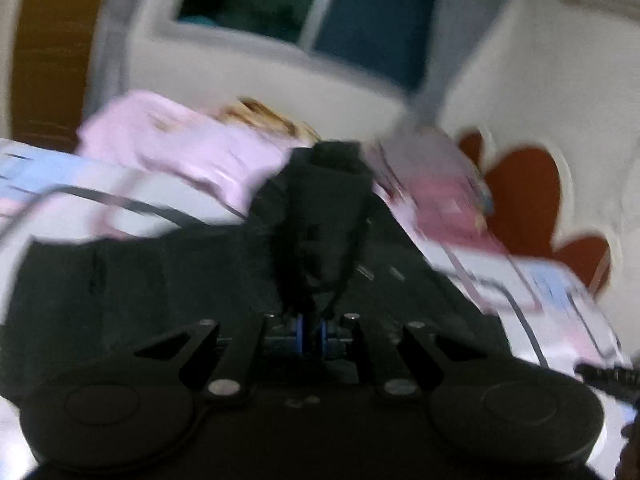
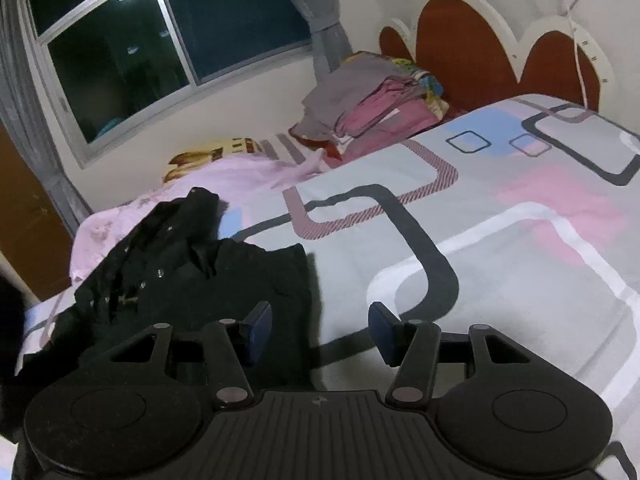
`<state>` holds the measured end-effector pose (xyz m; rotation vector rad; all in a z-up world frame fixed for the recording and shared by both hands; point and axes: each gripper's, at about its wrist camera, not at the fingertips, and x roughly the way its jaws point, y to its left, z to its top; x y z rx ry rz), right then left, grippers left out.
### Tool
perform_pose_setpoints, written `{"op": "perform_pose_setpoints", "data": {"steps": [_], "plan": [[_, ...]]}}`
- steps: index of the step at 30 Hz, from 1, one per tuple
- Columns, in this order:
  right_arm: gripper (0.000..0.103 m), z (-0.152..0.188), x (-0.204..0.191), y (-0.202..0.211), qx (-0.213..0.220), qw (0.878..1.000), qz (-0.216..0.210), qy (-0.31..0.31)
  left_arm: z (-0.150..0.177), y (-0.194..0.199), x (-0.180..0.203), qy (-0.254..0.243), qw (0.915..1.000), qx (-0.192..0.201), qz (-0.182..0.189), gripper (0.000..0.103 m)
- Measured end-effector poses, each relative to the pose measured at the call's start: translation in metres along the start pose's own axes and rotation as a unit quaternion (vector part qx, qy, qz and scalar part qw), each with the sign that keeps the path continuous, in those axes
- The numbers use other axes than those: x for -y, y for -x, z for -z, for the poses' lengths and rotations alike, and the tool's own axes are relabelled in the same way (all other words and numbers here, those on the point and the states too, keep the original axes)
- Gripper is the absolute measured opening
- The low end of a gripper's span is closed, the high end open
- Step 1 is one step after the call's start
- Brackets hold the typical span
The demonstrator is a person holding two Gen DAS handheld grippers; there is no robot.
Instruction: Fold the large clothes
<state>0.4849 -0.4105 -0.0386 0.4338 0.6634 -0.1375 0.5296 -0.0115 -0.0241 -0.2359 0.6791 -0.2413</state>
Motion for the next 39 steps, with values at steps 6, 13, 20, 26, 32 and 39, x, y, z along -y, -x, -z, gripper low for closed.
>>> {"op": "perform_pose_setpoints", "data": {"steps": [6,13,20,26,32,39], "plan": [[0.055,-0.007,0.037,-0.014,-0.014,1.0,-0.002,-0.026,0.025,-0.068,0.067,-0.053,0.9963,-0.066,0.015,0.007],[0.055,-0.009,0.063,-0.022,-0.026,0.998,-0.016,-0.05,0.053,-0.093,0.127,-0.076,0.9909,-0.089,0.066,0.079],[0.083,-0.011,0.05,-0.018,-0.012,0.998,-0.048,-0.044,0.038,-0.047,0.119,-0.072,0.9957,-0.036,0.046,0.077],[0.083,-0.008,0.01,-0.036,-0.036,0.993,-0.108,-0.023,0.019,0.016,0.027,-0.047,0.9966,0.031,-0.06,0.071],[0.07,0.01,-0.035,-0.076,-0.087,0.988,-0.128,-0.001,0.022,0.026,-0.054,0.007,0.9935,0.011,-0.113,0.056],[0.008,0.012,-0.057,-0.085,-0.095,0.988,-0.115,0.05,0.033,0.007,-0.066,0.012,0.9953,-0.015,-0.095,0.054]]}}
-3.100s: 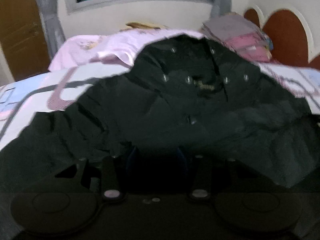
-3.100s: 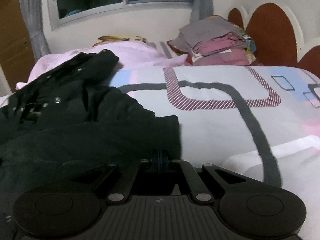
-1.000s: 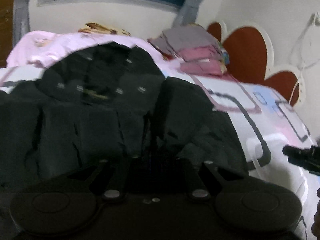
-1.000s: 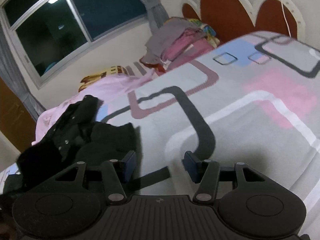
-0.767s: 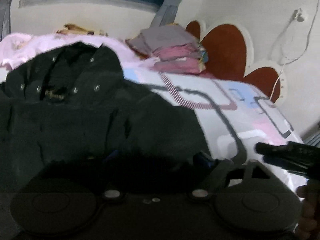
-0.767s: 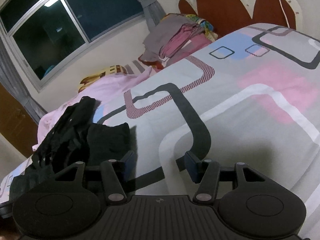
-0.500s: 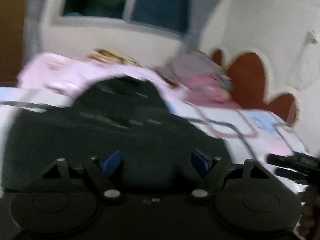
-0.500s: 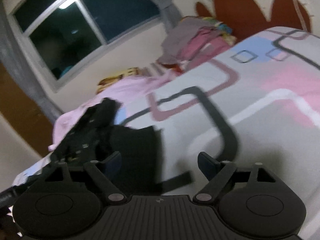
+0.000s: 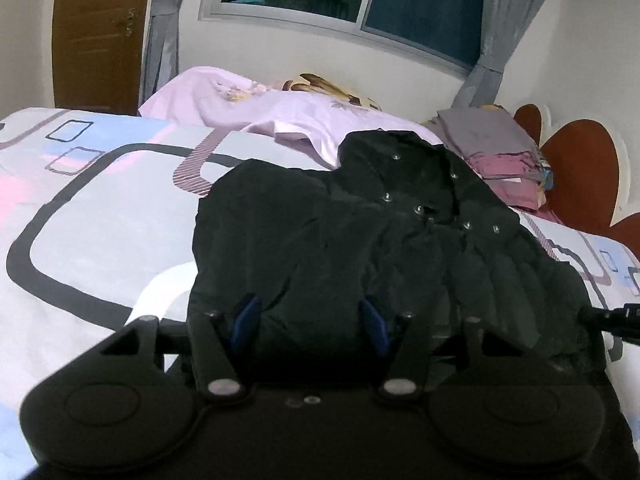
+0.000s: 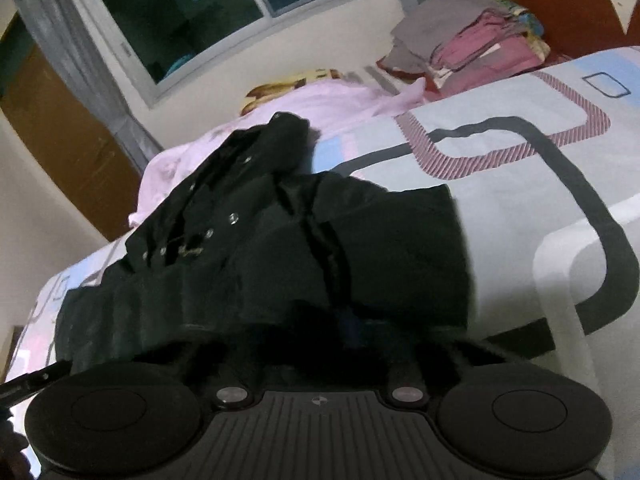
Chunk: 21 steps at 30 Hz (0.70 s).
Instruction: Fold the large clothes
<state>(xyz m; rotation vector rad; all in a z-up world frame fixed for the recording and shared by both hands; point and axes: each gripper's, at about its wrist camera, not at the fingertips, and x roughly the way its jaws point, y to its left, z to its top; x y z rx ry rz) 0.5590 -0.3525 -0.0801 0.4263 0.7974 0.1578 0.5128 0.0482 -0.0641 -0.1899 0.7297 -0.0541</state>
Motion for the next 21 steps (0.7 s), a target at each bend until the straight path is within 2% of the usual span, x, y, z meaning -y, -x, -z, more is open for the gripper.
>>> {"op": "perform_pose_setpoints", "data": {"steps": [4,5,6,7,8,10,12,14,15,16,17,18,19,20,21], "plan": [[0.004,0.005,0.001,0.035,0.036,0.998,0.034,0.031,0.002,0.0,0.001,-0.006,0.9997,-0.003,0.024,0.054],[0.0,0.007,0.005,0.044,0.049,0.997,0.051,0.03,0.002,-0.002,0.004,-0.012,0.9993,-0.008,0.033,0.054],[0.0,0.008,0.011,0.048,0.054,0.996,0.069,0.029,0.004,-0.006,0.007,-0.022,0.999,-0.017,0.036,0.054],[0.0,0.008,0.018,0.044,0.047,0.995,0.082,0.023,0.005,-0.012,0.011,-0.033,0.9986,-0.03,0.029,0.054],[0.0,0.008,0.028,0.035,0.021,0.996,0.086,0.003,0.007,-0.019,0.012,-0.039,0.998,-0.043,0.026,0.054],[0.0,0.01,0.039,0.023,0.001,0.996,0.087,-0.02,0.009,-0.025,0.01,-0.034,0.9975,-0.055,0.028,0.054],[0.0,0.009,0.037,0.031,0.021,0.994,0.102,-0.016,0.004,-0.021,0.008,-0.042,0.9966,-0.062,0.035,0.054],[0.0,0.006,0.029,0.047,0.063,0.993,0.1,-0.009,-0.004,-0.003,0.001,-0.031,0.9979,-0.025,0.051,0.061],[0.001,0.003,0.024,0.049,0.074,0.992,0.098,0.001,-0.009,0.002,-0.004,-0.028,0.9984,-0.007,0.048,0.073],[0.002,0.0,0.017,0.048,0.081,0.992,0.095,0.013,-0.016,0.004,-0.008,-0.028,0.9989,0.006,0.038,0.074],[0.014,-0.004,0.009,0.044,0.081,0.992,0.089,0.029,-0.022,0.003,-0.011,-0.028,0.9988,0.016,0.037,0.074],[0.031,-0.008,0.001,0.038,0.081,0.992,0.086,0.04,-0.03,-0.001,-0.014,-0.024,0.9988,0.017,0.04,0.075],[0.073,-0.011,-0.007,0.033,0.088,0.991,0.084,0.053,-0.037,-0.008,-0.016,-0.019,0.9988,0.014,0.042,0.075],[0.083,-0.012,-0.018,0.024,0.097,0.989,0.075,0.081,-0.042,-0.015,-0.017,-0.02,0.9988,0.01,0.044,0.075],[0.083,-0.012,-0.026,0.014,0.091,0.987,0.078,0.105,-0.045,-0.027,-0.017,-0.023,0.9986,0.001,0.048,0.075]]}}
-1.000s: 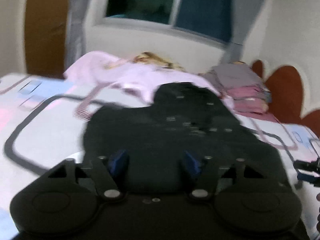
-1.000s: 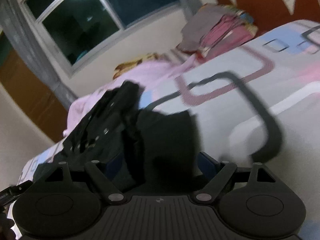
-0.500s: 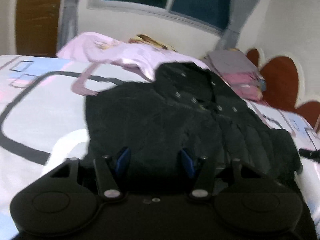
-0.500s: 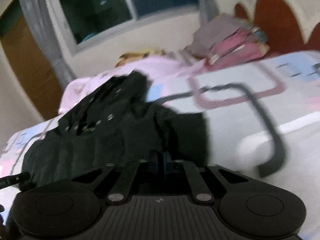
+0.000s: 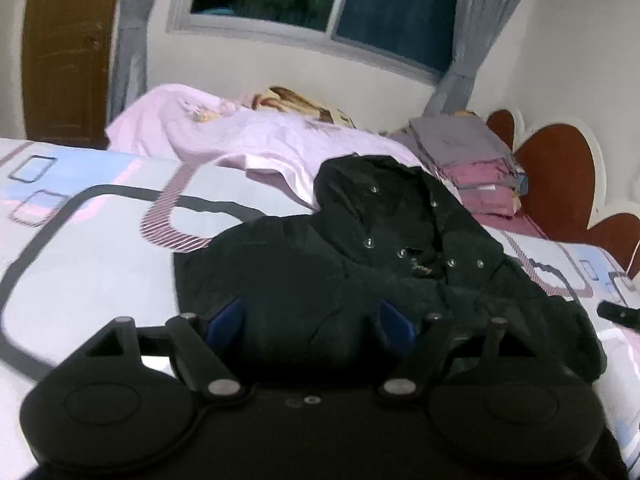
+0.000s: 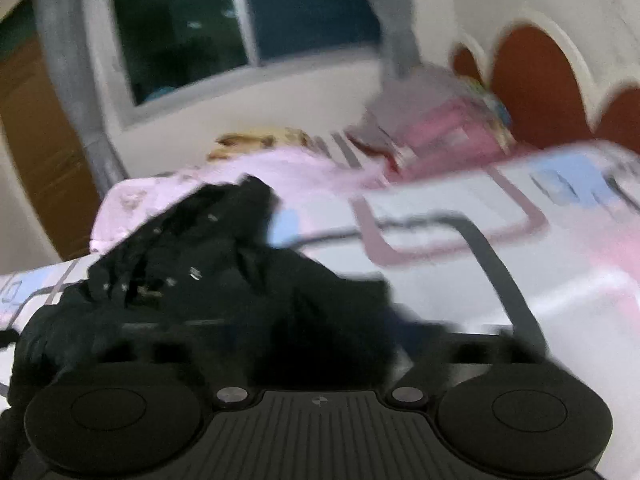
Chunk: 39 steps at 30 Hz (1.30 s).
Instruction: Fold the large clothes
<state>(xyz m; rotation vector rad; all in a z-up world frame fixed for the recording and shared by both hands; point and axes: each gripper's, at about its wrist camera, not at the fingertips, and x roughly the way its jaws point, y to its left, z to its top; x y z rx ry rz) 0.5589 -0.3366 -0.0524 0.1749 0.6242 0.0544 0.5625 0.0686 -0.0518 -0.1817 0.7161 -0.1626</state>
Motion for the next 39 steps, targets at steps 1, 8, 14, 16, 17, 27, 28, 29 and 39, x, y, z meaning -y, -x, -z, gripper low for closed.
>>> {"op": "perform_pose_setpoints", "data": {"steps": [1,8,14,16,17,27,28,29,39], "plan": [[0.079,0.003,-0.009,-0.012,-0.022,0.999,0.009,0.022,-0.001,-0.01,-0.001,0.0,0.9999,-0.013,0.002,0.076],[0.067,0.034,-0.009,-0.068,-0.108,0.993,0.016,0.038,0.022,-0.055,0.004,-0.069,0.9941,-0.083,-0.016,0.08],[0.067,0.012,-0.024,-0.009,-0.033,0.999,0.008,0.025,0.022,-0.003,0.027,-0.084,0.9963,-0.019,-0.001,0.086],[0.067,0.013,-0.044,-0.01,-0.056,0.998,-0.033,0.019,0.027,0.003,0.044,-0.087,0.996,-0.012,0.015,0.086],[0.067,0.016,-0.054,-0.012,-0.063,0.997,-0.047,0.021,0.03,0.0,0.051,-0.088,0.9957,-0.016,0.023,0.086],[0.068,0.049,-0.085,-0.05,-0.136,0.987,-0.013,0.084,0.046,-0.035,0.069,-0.139,0.9868,-0.082,-0.013,0.088],[0.068,0.046,-0.085,-0.049,-0.14,0.987,-0.015,0.083,0.043,-0.032,0.068,-0.139,0.9868,-0.083,-0.013,0.088],[0.068,0.044,-0.083,-0.043,-0.141,0.986,-0.016,0.082,0.041,-0.029,0.068,-0.137,0.9871,-0.082,-0.012,0.087],[0.068,-0.051,-0.059,0.002,-0.073,0.997,-0.01,0.04,-0.033,0.003,0.043,-0.159,0.9864,-0.022,-0.035,0.092]]}}
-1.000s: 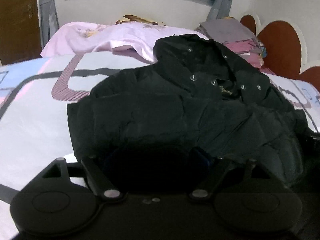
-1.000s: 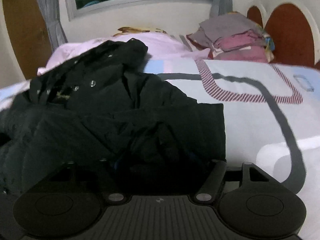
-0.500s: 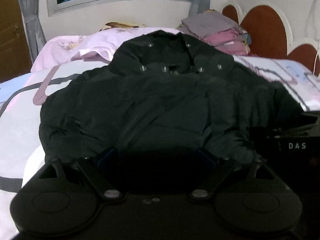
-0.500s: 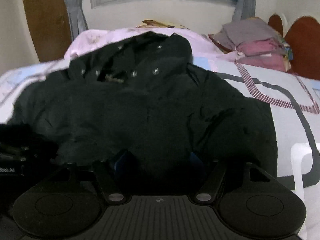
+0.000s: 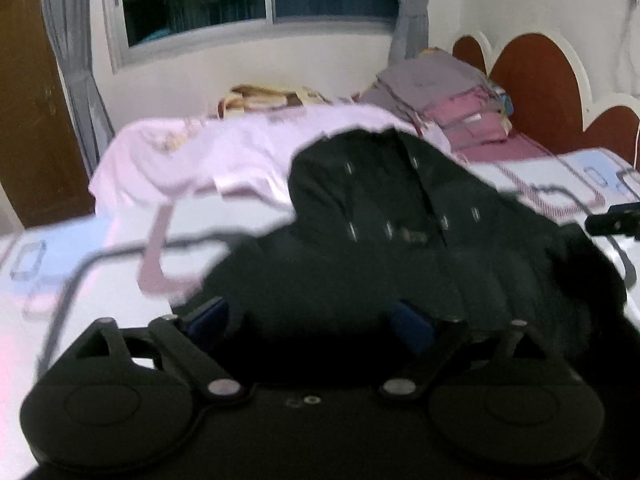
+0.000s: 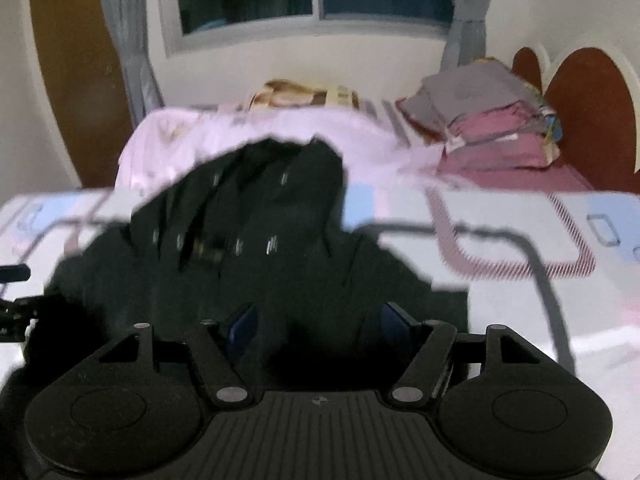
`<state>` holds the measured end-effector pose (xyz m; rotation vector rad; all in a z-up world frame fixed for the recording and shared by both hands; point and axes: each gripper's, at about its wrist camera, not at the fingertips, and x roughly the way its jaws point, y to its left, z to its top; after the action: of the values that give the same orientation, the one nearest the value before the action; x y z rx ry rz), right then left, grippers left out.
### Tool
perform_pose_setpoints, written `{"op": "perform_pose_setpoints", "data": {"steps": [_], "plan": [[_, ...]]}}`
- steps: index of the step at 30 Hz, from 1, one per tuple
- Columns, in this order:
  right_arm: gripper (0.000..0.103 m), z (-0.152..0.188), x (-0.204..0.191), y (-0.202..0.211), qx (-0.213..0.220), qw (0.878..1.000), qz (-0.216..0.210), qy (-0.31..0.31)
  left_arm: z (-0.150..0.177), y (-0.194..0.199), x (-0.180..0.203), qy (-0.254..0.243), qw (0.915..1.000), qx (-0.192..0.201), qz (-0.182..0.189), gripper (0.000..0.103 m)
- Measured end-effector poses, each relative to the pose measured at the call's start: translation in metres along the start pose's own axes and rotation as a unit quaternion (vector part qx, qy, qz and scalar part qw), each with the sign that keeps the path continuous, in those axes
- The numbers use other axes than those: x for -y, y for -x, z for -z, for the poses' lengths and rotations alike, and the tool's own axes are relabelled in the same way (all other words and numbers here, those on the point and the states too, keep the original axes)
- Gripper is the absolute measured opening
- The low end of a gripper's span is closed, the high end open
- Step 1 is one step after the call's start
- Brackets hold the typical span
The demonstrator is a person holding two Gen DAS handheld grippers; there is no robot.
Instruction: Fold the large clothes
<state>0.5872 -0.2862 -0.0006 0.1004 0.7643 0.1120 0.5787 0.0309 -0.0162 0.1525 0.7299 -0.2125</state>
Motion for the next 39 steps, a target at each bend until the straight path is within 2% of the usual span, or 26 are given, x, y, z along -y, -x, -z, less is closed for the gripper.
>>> {"op": "perform_pose_setpoints", "data": {"steps": [3,7,9,11,13,15,20,22,25,29,32,33,34,35,37,38,39], "plan": [[0.068,-0.038,0.01,-0.002,0.02,1.0,0.001,-0.013,-0.043,0.003,-0.013,-0.006,0.9995,0.03,-0.006,0.091],[0.068,-0.089,0.029,-0.03,0.026,0.998,-0.007,-0.05,-0.098,-0.015,-0.029,0.022,0.9985,0.048,0.01,0.091],[0.068,-0.107,0.039,-0.05,0.021,0.997,-0.018,-0.072,-0.117,-0.037,-0.031,0.024,0.9988,0.038,0.017,0.088],[0.068,-0.12,0.049,-0.079,0.01,0.995,-0.034,-0.093,-0.125,-0.063,-0.035,0.043,0.9981,0.02,0.04,0.086],[0.068,-0.127,0.056,-0.109,-0.004,0.993,-0.051,-0.107,-0.127,-0.097,-0.038,0.068,0.9962,-0.003,0.054,0.083],[0.068,-0.13,0.062,-0.135,-0.017,0.991,-0.07,-0.113,-0.126,-0.13,-0.044,0.086,0.9947,-0.022,0.052,0.083],[0.068,-0.114,0.07,-0.191,-0.021,0.987,-0.1,-0.121,-0.115,-0.195,-0.055,0.136,0.9865,-0.064,0.065,0.085],[0.068,-0.108,0.073,-0.209,-0.027,0.986,-0.11,-0.126,-0.109,-0.207,-0.055,0.138,0.9862,-0.069,0.059,0.088],[0.068,-0.101,0.077,-0.235,-0.036,0.984,-0.12,-0.129,-0.102,-0.225,-0.054,0.144,0.9844,-0.085,0.054,0.087],[0.068,-0.096,0.083,-0.25,-0.036,0.975,-0.151,-0.158,-0.098,-0.24,-0.064,0.172,0.9772,-0.1,0.074,0.083],[0.068,-0.101,0.077,-0.254,-0.029,0.976,-0.162,-0.14,-0.101,-0.248,-0.072,0.203,0.9704,-0.098,0.087,0.08],[0.068,-0.102,0.075,-0.256,-0.027,0.976,-0.168,-0.135,-0.102,-0.251,-0.073,0.209,0.9684,-0.099,0.094,0.074],[0.068,-0.103,0.073,-0.256,-0.025,0.977,-0.169,-0.131,-0.103,-0.252,-0.072,0.21,0.9673,-0.099,0.102,0.062],[0.068,-0.102,0.069,-0.255,-0.022,0.977,-0.172,-0.124,-0.103,-0.25,-0.07,0.208,0.9672,-0.095,0.11,0.057],[0.068,-0.101,0.067,-0.253,-0.016,0.974,-0.19,-0.119,-0.102,-0.246,-0.061,0.196,0.9671,-0.088,0.136,0.054],[0.067,-0.101,0.066,-0.254,-0.014,0.974,-0.194,-0.115,-0.102,-0.244,-0.052,0.169,0.9718,-0.089,0.138,0.054],[0.061,-0.101,0.065,-0.254,-0.014,0.974,-0.196,-0.112,-0.103,-0.239,-0.041,0.131,0.9792,-0.081,0.133,0.054]]}}
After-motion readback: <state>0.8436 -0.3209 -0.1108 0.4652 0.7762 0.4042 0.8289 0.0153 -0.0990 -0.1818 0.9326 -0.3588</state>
